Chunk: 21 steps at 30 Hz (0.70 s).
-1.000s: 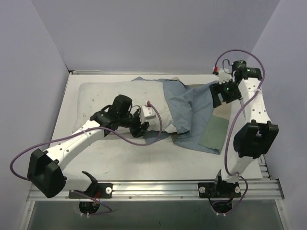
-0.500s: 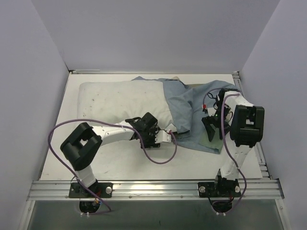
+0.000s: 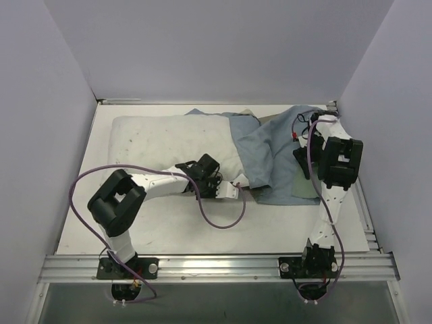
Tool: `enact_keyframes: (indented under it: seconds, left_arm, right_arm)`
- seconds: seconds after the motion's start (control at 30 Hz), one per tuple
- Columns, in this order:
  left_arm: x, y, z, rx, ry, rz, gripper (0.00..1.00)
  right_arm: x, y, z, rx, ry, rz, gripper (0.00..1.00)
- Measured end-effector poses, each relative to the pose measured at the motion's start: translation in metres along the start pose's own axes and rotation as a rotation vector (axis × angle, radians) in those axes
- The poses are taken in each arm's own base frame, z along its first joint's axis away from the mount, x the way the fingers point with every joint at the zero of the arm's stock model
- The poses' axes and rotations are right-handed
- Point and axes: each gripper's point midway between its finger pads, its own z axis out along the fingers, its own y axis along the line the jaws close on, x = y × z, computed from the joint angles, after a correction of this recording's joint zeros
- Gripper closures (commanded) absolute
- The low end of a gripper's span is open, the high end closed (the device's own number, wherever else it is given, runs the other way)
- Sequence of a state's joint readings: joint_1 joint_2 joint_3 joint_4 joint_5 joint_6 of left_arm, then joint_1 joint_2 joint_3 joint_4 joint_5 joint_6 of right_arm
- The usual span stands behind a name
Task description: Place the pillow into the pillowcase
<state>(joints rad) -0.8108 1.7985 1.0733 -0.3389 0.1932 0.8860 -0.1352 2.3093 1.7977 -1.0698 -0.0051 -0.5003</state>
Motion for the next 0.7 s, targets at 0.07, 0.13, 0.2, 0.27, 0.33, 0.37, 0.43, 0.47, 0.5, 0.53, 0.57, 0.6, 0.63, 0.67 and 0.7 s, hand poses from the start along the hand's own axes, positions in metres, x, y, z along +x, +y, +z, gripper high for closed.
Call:
enact_keyframes:
  seconds: [0.07,0.13,0.2,0.27,0.33,0.37,0.43,0.47,0.5,0.53,0.57,0.6,0.63,0.67,0.7]
  left_arm:
    - [0.011,-0.012,-0.012,0.057,0.017,-0.012,1.00]
    - [0.024,-0.031,-0.034,0.120,0.038,-0.017,1.00]
    - [0.032,-0.053,-0.058,0.183,0.060,-0.006,1.00]
    - [0.041,-0.075,-0.078,0.247,0.083,0.001,1.00]
    - [0.052,-0.095,-0.090,0.311,0.113,-0.001,1.00]
    - [0.058,-0.104,-0.093,0.344,0.130,-0.006,1.00]
    - [0.066,-0.116,-0.097,0.399,0.157,-0.023,0.90]
    - [0.067,-0.119,-0.097,0.422,0.166,-0.035,0.77]
    - [0.065,-0.120,-0.098,0.439,0.165,-0.046,0.61]
    - [0.062,-0.121,-0.099,0.462,0.160,-0.064,0.57]
    - [0.057,-0.122,-0.102,0.479,0.151,-0.085,0.54]
    - [0.050,-0.120,-0.104,0.488,0.135,-0.101,0.50]
    - [0.041,-0.116,-0.106,0.488,0.109,-0.116,0.49]
    - [0.032,-0.111,-0.109,0.481,0.079,-0.128,0.48]
    - [0.021,-0.105,-0.113,0.471,0.048,-0.138,0.48]
  right_arm:
    - [-0.018,-0.014,-0.004,0.039,-0.030,-0.009,0.35]
    - [-0.038,-0.028,-0.012,0.082,-0.066,-0.029,0.35]
    - [-0.059,-0.040,-0.020,0.128,-0.108,-0.053,0.34]
    - [-0.081,-0.051,-0.028,0.181,-0.151,-0.081,0.33]
    - [-0.101,-0.059,-0.036,0.233,-0.188,-0.111,0.32]
    - [-0.107,-0.062,-0.039,0.257,-0.200,-0.127,0.28]
    - [-0.112,-0.063,-0.042,0.283,-0.211,-0.149,0.24]
    - [-0.114,-0.063,-0.043,0.289,-0.216,-0.156,0.22]
    - [-0.114,-0.061,-0.043,0.294,-0.218,-0.164,0.21]
    - [-0.111,-0.057,-0.045,0.286,-0.229,-0.166,0.18]
    - [-0.106,-0.050,-0.045,0.266,-0.237,-0.168,0.17]
    - [-0.098,-0.043,-0.048,0.243,-0.243,-0.167,0.16]
    - [-0.088,-0.035,-0.054,0.219,-0.254,-0.164,0.14]
    - [-0.079,-0.026,-0.061,0.196,-0.273,-0.163,0.14]
    - [-0.068,-0.016,-0.071,0.172,-0.297,-0.162,0.14]
